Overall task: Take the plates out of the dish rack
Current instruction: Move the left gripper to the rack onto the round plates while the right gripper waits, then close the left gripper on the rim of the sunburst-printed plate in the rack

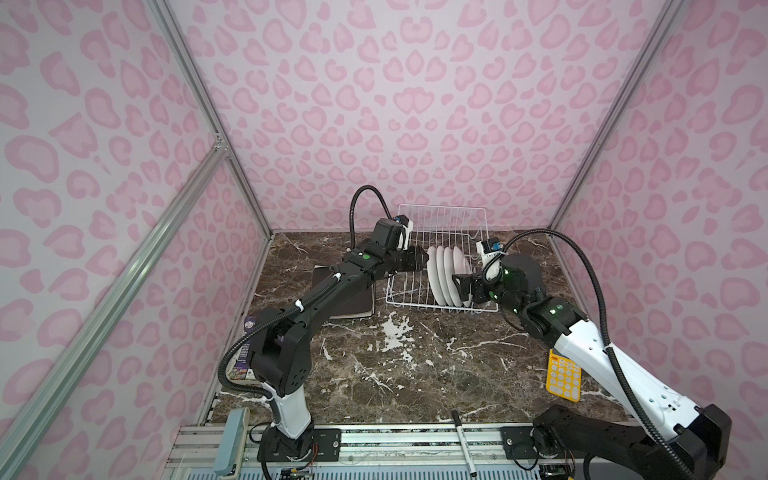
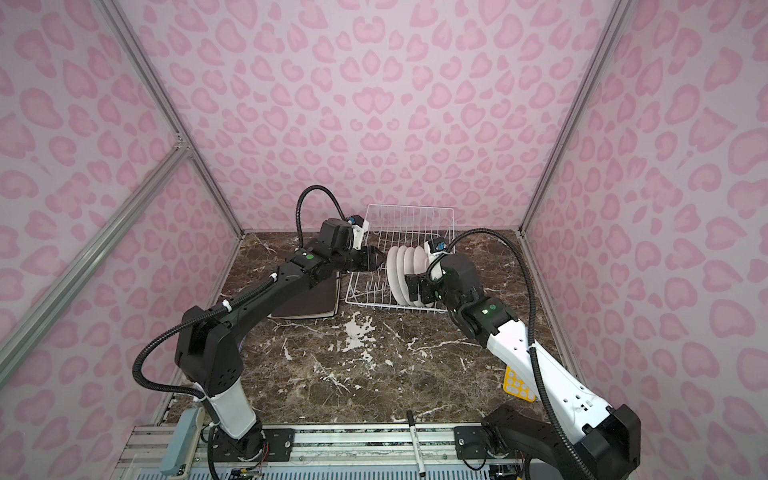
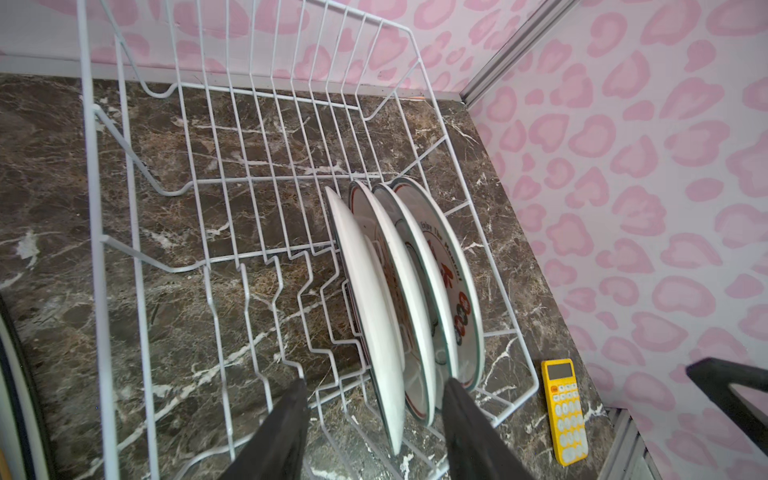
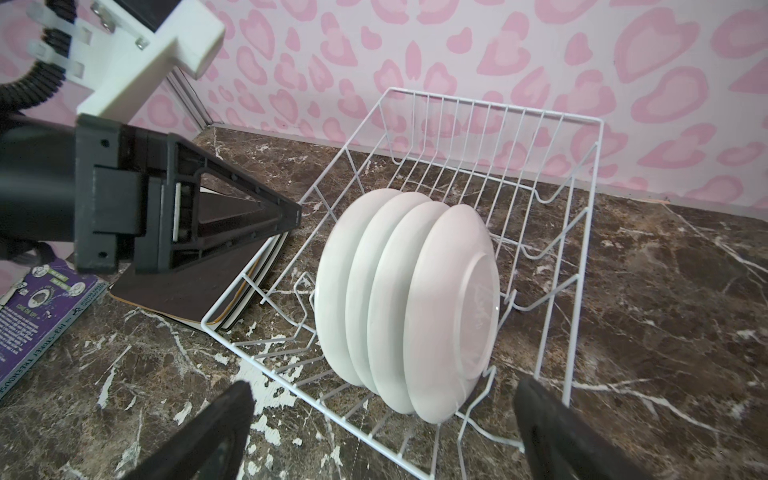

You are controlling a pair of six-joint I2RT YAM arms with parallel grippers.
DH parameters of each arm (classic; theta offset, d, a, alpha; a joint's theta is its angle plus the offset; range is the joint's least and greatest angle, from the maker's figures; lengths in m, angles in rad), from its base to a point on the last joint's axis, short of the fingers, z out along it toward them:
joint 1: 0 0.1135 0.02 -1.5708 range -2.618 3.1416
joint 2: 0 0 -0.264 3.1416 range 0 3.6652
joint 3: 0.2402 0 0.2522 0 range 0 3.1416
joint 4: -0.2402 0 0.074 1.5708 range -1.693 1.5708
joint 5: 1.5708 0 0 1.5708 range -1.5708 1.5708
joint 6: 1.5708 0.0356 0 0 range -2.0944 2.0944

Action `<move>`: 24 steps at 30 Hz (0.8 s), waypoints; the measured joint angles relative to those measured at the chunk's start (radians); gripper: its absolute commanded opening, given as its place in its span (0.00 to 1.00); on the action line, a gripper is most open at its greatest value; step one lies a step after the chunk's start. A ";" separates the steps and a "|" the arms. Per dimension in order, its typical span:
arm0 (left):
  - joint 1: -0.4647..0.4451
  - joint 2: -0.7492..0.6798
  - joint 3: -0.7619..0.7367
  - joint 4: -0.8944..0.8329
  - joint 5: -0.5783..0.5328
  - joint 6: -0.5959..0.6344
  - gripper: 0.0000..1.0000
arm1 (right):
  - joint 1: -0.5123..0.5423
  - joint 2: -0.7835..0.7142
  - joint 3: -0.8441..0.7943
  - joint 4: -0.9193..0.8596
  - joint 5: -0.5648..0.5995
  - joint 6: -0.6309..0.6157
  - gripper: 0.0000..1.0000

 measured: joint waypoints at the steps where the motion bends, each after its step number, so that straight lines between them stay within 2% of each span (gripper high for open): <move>1: -0.001 0.016 0.013 -0.011 0.006 -0.001 0.44 | 0.000 0.000 0.000 -0.001 0.000 0.000 0.99; 8: -0.010 0.089 0.053 -0.050 0.050 -0.027 0.38 | -0.006 -0.006 -0.014 -0.002 -0.013 0.006 0.99; 18: -0.021 0.153 0.106 -0.066 0.097 -0.044 0.38 | -0.011 -0.022 -0.028 0.004 -0.014 0.007 0.99; 19: -0.024 0.157 0.106 -0.066 0.100 -0.044 0.33 | -0.011 -0.022 -0.030 0.003 -0.014 0.007 0.99; 24: -0.037 0.167 0.106 -0.085 0.107 -0.063 0.30 | -0.011 -0.029 -0.037 0.011 -0.014 0.016 0.99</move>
